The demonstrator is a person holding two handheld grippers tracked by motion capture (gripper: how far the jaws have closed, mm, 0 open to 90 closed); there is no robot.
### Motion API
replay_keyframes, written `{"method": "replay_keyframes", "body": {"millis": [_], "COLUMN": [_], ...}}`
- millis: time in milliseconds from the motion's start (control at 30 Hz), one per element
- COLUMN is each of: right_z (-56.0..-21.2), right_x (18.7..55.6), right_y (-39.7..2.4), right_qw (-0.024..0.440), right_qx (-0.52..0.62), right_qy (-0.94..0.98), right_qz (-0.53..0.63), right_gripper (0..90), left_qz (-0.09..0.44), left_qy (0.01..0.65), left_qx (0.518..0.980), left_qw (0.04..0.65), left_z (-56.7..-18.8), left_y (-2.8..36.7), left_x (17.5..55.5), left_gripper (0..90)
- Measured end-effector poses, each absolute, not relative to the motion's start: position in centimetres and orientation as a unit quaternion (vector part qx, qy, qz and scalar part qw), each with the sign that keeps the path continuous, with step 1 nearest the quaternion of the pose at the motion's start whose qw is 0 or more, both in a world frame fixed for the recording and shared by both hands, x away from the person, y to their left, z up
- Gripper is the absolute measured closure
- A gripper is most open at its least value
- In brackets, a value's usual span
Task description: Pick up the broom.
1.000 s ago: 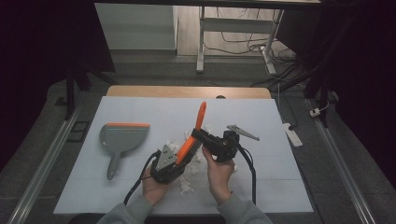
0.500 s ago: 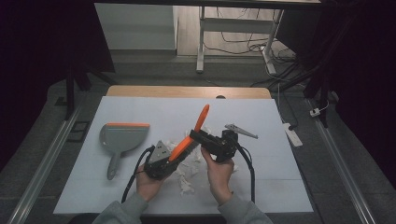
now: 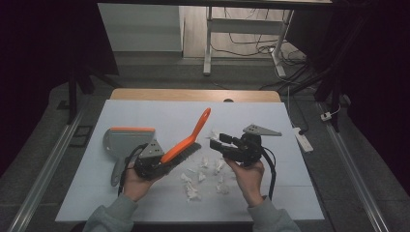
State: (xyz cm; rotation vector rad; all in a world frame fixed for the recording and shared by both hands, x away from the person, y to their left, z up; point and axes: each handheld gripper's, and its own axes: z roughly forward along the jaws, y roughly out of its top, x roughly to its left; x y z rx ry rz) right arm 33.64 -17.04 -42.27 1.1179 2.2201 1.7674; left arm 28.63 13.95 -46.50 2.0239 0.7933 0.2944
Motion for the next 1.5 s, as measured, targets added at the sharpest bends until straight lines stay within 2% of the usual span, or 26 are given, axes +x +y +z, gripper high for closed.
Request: {"method": "replay_keyframes", "body": {"millis": [167, 367, 600, 1500], "right_z": [-41.8, -40.9, -40.2, -39.5], "right_x": [33.7, 33.3, 32.8, 33.2], "right_y": [-18.8, -19.1, -18.5, -15.7], "right_qw": [0.059, 0.047, 0.058, 0.077], "right_qx": [0.346, 0.301, 0.263, 0.189], "right_qy": [0.757, 0.794, 0.82, 0.874], "right_qz": [0.551, 0.526, 0.506, 0.442], "right_gripper": [42.0, 40.4, 37.9, 33.1], "left_qz": [0.103, 0.096, 0.08, 0.038], "left_qy": [0.31, 0.289, 0.263, 0.19], "left_qx": [0.836, 0.859, 0.883, 0.944], "left_qw": [0.441, 0.411, 0.38, 0.266], "left_z": [-46.4, -46.0, -44.5, -43.1], "left_y": [14.0, 13.3, 12.7, 9.9], "left_x": [28.7, 28.9, 30.2, 32.4], "left_gripper": [80.6, 80.6, 80.5, 80.5]}}
